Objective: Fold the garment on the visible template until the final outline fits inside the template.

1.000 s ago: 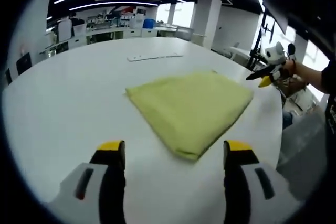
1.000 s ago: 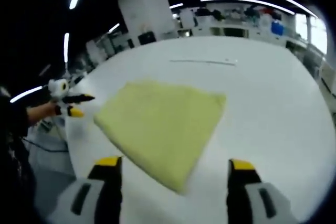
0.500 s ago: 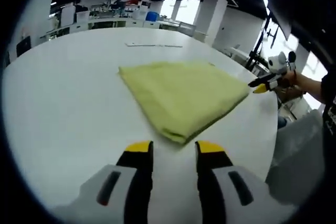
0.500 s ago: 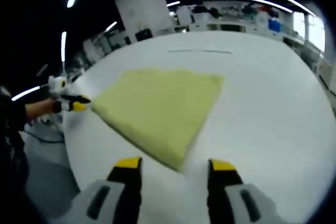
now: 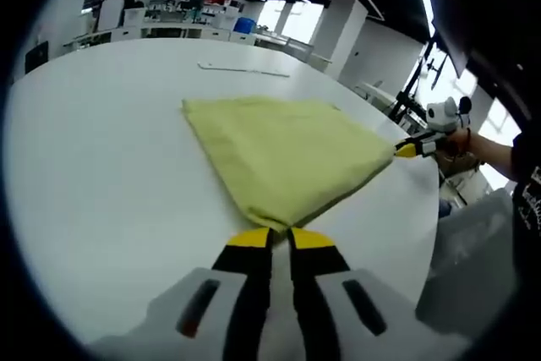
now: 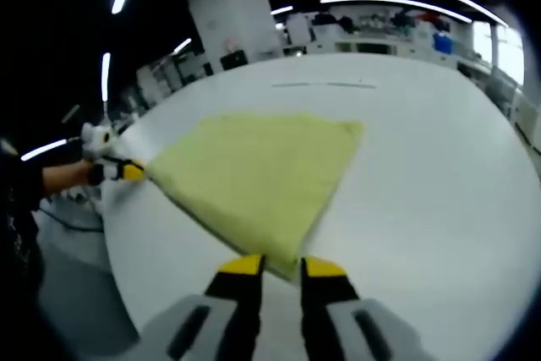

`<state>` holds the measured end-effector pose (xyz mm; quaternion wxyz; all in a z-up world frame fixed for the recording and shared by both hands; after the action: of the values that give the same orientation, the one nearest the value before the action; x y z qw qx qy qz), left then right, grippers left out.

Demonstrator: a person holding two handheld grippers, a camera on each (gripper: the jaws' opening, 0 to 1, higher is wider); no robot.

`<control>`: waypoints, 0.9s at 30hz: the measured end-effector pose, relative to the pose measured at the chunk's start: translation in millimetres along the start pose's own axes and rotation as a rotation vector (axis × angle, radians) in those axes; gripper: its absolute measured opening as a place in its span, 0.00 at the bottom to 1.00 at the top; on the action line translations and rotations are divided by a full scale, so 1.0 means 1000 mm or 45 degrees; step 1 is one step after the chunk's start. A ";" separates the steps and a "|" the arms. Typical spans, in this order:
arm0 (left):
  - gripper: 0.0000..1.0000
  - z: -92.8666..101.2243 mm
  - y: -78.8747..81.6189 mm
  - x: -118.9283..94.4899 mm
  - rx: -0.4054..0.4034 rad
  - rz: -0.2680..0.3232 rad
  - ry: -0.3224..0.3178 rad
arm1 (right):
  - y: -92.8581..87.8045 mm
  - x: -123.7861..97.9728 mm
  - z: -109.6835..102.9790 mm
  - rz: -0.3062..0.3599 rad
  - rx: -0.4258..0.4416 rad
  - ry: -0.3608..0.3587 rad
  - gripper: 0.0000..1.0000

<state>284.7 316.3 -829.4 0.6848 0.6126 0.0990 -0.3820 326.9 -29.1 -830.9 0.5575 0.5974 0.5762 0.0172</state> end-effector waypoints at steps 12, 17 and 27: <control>0.00 -0.003 0.004 -0.004 0.049 0.013 0.016 | 0.002 -0.002 0.001 -0.001 -0.013 0.001 0.00; 0.00 -0.007 0.005 -0.007 0.108 0.009 0.042 | 0.002 -0.004 0.001 -0.001 -0.017 0.005 0.00; 0.00 -0.004 -0.002 -0.012 0.171 -0.016 0.058 | 0.003 -0.008 0.000 -0.011 -0.026 0.005 0.00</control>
<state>276.6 325.3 -824.1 0.6374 0.6650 0.0924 -0.3781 325.8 -33.9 -823.5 0.5624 0.5892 0.5798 0.0217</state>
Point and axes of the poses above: the point that each gripper's makers call its tool centre point, and the gripper's own axes: x roughly forward along the fingers, z roughly to its right, y roughly out of its top, the point moved 1 cm from there along -x, roughly backward along the fingers, and after that the axes turned 11 degrees about y, right-handed, at the moved point
